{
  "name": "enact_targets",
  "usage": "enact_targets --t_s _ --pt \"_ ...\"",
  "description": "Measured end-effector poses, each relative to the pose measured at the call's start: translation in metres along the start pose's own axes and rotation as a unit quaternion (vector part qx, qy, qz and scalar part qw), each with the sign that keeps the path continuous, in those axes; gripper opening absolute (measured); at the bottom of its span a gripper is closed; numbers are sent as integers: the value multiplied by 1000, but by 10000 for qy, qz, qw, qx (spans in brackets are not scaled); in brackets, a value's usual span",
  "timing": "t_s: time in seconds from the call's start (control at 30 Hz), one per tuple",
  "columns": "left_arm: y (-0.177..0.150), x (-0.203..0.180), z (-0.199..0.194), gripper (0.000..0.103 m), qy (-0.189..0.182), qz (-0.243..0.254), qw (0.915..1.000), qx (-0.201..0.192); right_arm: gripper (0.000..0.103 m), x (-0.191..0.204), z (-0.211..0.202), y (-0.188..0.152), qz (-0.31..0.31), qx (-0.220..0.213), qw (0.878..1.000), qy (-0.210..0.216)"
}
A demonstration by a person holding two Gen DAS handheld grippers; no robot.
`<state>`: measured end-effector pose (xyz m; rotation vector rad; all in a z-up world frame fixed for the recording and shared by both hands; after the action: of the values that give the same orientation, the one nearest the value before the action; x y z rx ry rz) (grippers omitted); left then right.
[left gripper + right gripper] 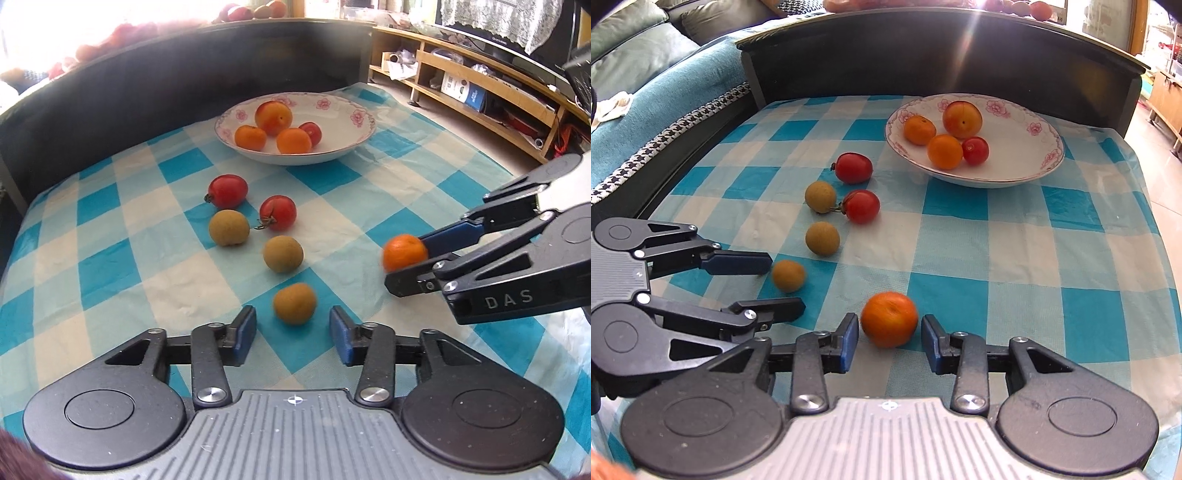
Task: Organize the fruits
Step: 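Close the right gripper on the mandarin while the left closes on the longan, then carry the mandarin with the right gripper over the bowl while the left carries the longan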
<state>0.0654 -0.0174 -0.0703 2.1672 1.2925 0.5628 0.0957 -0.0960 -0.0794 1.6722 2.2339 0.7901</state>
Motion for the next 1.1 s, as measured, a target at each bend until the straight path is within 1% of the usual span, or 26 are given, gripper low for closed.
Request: enact_targets --t_s 0.03,0.1,0.3,0.47,0.63,0.7,0.77,0.87,1.0,1.1 --pt "0 1 0 58 15 -20 10000 -3 41 0 0 0 12 1 10000 -1" --pt "-1 1 0 59 48 -26 10000 -19 43 -2 0 0 43 0 10000 0" --pt "2 0 2 59 10 -38 10000 -56 44 -2 -1 3 55 -40 9999 78" --pt "5 -2 6 57 -65 -49 9999 -88 45 -2 1 5 44 -56 9999 113" --pt "6 -3 6 50 -82 -67 9999 -64 44 -1 4 5 10 17 10000 63" --pt "6 -3 5 48 -88 -78 9999 -65 42 0 4 5 -6 17 10000 82" --pt "7 -3 6 46 -104 -95 9999 -71 37 1 5 5 -35 15 10000 54" --pt "9 -5 8 42 -107 -67 9999 -95 37 1 5 6 -23 24 10000 52" --pt "10 -8 7 33 -166 -47 9998 -63 37 -1 4 5 -1 42 10000 6" --pt "8 -12 5 33 -153 53 9999 -29 37 -2 3 5 21 60 10000 -36"
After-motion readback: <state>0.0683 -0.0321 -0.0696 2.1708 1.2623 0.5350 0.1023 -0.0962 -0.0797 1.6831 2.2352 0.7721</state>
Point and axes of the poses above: each gripper's, at about its wrist camera, not at the fingertips, and z roughly the way its jaws point, x to its left, y to its top, the point moved 4 cm from there along z, roughly the way its jaws point, and after that the axes turned 4 degrees about z, right-handed, at the moved point
